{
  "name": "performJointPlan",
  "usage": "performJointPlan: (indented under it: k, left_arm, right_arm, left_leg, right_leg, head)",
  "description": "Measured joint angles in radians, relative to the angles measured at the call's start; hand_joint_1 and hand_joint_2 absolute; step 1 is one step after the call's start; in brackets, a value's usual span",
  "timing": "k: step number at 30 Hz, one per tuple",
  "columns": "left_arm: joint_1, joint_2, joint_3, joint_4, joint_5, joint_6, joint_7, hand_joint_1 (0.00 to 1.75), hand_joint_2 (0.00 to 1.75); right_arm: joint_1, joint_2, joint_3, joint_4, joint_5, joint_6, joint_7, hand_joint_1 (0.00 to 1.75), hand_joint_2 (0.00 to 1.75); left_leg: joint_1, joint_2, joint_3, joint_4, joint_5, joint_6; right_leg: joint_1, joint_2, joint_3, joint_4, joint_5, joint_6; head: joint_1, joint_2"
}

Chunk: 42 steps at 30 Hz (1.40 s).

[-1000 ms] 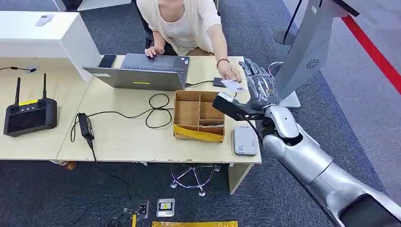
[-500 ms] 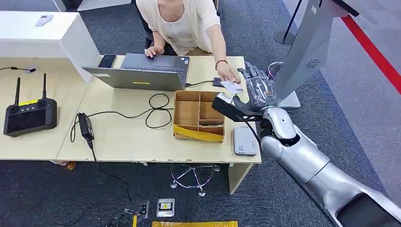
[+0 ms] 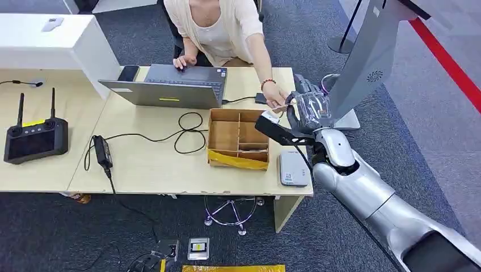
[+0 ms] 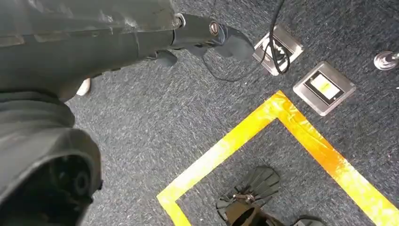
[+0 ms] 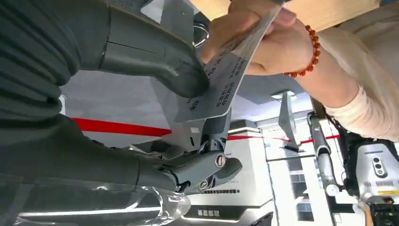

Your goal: Pass the card to the sensor for recognition and then transmit it.

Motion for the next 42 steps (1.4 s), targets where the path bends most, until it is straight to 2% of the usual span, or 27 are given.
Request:
performJointPlan:
  k: [28,42]
  left_arm:
    - [0.001,-0.001,0.025,0.0,-0.074,-0.035,0.0,0.0,0.0]
    - [0.009,0.011,0.026,-0.001,-0.09,-0.043,0.0,0.0,0.0]
  right_arm:
    - [0.031,-0.002,-0.001,0.002,-0.001,-0.007,0.0,1.75,1.75]
    - [0.094,-0.035,-0.02,0.002,-0.026,-0.011,0.01,1.75,1.75]
  left_leg:
    - [0.0,0.0,0.0,0.0,0.0,0.0]
    - [0.0,0.0,0.0,0.0,0.0,0.0]
  right_leg:
    - [0.0,0.0,0.0,0.0,0.0,0.0]
    - [0.0,0.0,0.0,0.0,0.0,0.0]
  head:
    - [0.0,0.0]
    - [0.0,0.0]
